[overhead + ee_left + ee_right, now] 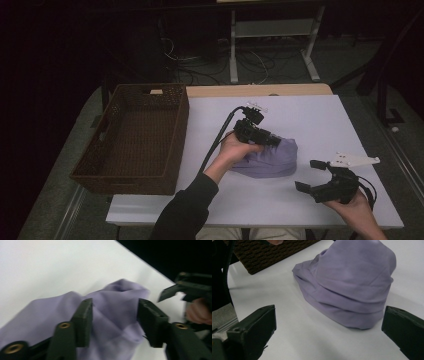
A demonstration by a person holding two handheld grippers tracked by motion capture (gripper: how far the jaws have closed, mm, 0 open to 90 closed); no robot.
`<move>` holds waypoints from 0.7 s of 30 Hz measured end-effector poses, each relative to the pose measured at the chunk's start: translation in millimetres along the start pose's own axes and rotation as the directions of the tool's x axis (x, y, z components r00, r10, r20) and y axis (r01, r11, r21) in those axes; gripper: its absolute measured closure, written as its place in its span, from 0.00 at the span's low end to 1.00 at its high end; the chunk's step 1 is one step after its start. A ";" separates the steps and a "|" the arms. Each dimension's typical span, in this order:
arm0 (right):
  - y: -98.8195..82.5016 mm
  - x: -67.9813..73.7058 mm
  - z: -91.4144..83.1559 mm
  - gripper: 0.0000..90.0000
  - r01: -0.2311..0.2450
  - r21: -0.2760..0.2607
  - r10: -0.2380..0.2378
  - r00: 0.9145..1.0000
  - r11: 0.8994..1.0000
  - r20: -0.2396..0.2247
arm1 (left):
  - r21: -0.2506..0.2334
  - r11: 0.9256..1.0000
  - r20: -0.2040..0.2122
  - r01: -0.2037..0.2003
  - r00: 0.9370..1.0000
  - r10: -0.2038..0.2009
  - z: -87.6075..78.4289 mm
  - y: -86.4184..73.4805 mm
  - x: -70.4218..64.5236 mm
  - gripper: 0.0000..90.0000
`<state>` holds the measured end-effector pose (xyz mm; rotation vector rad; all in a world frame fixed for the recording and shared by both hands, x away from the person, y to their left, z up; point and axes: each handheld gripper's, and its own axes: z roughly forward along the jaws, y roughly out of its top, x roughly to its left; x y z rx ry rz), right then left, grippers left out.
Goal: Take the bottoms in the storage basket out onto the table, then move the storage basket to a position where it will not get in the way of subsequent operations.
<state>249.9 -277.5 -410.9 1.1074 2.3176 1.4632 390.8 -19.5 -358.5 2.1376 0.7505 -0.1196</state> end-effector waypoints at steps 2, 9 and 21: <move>0.0 -0.1 0.1 0.00 0.002 0.001 -0.002 1.000 1.000 0.000 | -0.012 1.000 -0.031 0.000 1.000 0.000 -2.9 -1.6 -0.2 0.44; 0.0 0.3 0.5 0.00 0.002 0.002 -0.002 1.000 1.000 0.000 | -0.038 0.999 -0.015 0.023 1.000 -0.024 -15.9 -6.8 4.9 0.30; 8.4 1.9 1.6 0.00 0.022 0.034 -0.023 0.999 0.999 0.033 | -0.116 0.992 -0.021 0.040 0.999 -0.043 -43.1 -32.9 16.8 0.18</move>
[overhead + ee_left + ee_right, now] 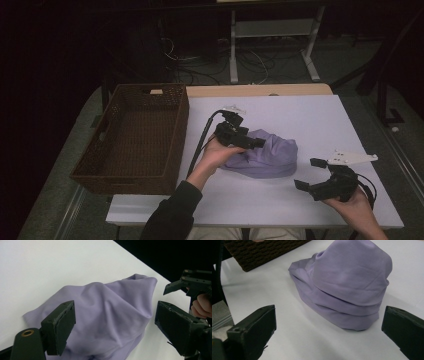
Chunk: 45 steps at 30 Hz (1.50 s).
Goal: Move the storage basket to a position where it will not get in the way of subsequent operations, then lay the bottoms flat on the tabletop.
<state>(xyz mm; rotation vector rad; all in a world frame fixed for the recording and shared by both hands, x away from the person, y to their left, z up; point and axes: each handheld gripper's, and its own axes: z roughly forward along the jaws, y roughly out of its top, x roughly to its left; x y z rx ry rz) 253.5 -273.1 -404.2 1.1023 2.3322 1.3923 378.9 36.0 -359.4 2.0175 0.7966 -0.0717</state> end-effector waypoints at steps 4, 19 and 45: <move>5.0 -0.3 6.2 0.00 0.006 0.017 -0.006 1.000 1.000 -0.008 | -0.021 1.000 -0.015 0.018 1.000 -0.018 -7.1 -11.0 6.0 0.15; 35.4 -24.1 17.6 0.00 0.014 0.002 -0.014 1.000 1.000 -0.011 | -0.040 0.998 -0.075 0.055 0.996 -0.058 -23.4 -51.2 22.4 0.07; 32.4 -66.3 55.2 0.20 -0.086 0.073 0.088 0.996 0.994 -0.027 | 0.018 0.989 -0.125 0.146 0.982 -0.143 -2.7 -90.0 45.6 0.14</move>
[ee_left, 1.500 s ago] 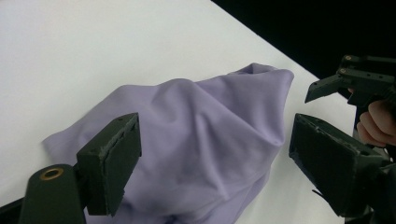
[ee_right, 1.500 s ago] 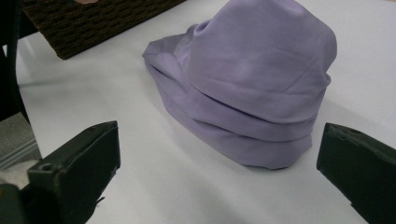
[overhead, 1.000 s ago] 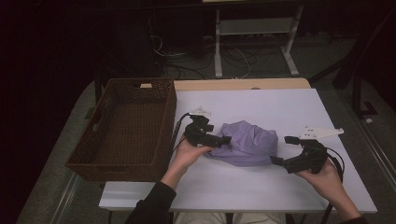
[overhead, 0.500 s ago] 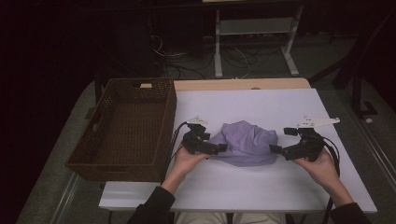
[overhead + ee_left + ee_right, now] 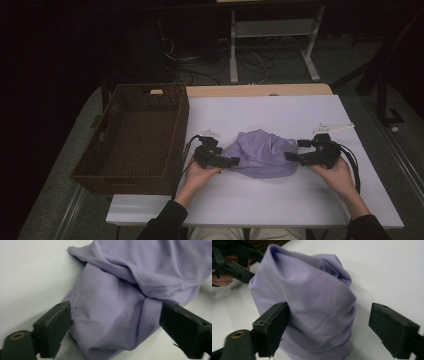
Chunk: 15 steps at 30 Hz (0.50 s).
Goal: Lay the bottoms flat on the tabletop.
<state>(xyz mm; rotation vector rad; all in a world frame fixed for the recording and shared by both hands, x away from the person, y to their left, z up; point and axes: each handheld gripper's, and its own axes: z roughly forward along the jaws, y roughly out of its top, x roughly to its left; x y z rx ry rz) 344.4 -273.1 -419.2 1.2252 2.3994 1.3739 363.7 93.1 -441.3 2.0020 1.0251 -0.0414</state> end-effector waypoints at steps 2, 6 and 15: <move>-0.7 -3.6 4.1 0.25 -0.004 0.011 0.005 1.000 1.000 -0.017 | 0.022 1.000 0.001 0.012 1.000 -0.012 3.1 -1.7 1.9 0.18; -1.2 -10.0 9.2 0.42 -0.035 -0.001 0.034 0.997 0.999 -0.073 | 0.022 1.000 -0.040 0.001 0.999 0.000 6.6 -5.2 -1.2 0.42; 9.0 -8.5 17.2 0.85 0.002 0.010 -0.001 0.997 1.000 -0.071 | 0.025 0.999 -0.006 0.030 1.000 -0.029 11.7 -7.5 4.9 0.97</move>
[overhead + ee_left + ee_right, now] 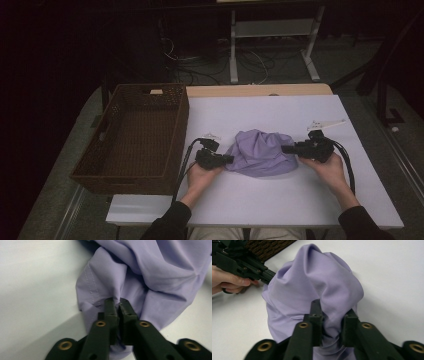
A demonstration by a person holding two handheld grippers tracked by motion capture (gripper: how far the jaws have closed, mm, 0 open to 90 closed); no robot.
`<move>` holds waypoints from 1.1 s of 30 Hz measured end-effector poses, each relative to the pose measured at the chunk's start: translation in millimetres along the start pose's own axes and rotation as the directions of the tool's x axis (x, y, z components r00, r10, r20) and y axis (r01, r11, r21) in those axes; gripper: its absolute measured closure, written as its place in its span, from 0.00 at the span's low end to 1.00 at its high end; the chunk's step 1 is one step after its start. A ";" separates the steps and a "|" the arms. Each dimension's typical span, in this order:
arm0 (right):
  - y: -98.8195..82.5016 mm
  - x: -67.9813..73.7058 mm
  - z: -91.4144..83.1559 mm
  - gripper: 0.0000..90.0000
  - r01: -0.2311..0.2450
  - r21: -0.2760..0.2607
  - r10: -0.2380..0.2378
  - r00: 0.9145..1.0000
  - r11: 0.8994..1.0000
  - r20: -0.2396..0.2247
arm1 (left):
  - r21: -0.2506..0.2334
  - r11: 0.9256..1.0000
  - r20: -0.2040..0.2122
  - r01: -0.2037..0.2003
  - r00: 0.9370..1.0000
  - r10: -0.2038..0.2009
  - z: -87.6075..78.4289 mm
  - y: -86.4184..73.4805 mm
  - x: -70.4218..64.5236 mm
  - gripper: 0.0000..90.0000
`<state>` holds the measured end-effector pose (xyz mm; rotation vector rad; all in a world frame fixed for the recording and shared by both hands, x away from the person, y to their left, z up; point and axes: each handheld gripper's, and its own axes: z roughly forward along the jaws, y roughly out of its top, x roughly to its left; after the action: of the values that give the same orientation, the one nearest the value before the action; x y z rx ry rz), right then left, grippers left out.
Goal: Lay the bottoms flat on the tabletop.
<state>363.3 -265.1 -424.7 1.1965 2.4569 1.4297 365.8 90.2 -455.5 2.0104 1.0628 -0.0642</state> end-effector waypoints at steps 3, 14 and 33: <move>8.7 -1.7 2.8 0.87 0.011 0.004 -0.011 1.000 1.000 0.018 | -0.017 1.000 -0.020 -0.018 1.000 0.018 -2.5 0.9 -3.5 0.98; 50.0 -13.9 8.7 0.88 0.050 -0.092 -0.043 0.996 0.995 0.083 | -0.167 0.986 -0.013 -0.016 1.000 0.014 -33.3 8.5 -7.6 0.98; 43.1 -9.8 -5.8 0.52 -0.032 -0.104 0.048 0.986 0.994 0.160 | -0.038 0.998 0.058 -0.053 0.997 0.055 -9.0 -3.8 -24.1 0.98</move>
<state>393.2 -263.9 -391.7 1.2928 2.2386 1.3870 344.9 81.7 -442.6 1.9905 0.9653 -0.0750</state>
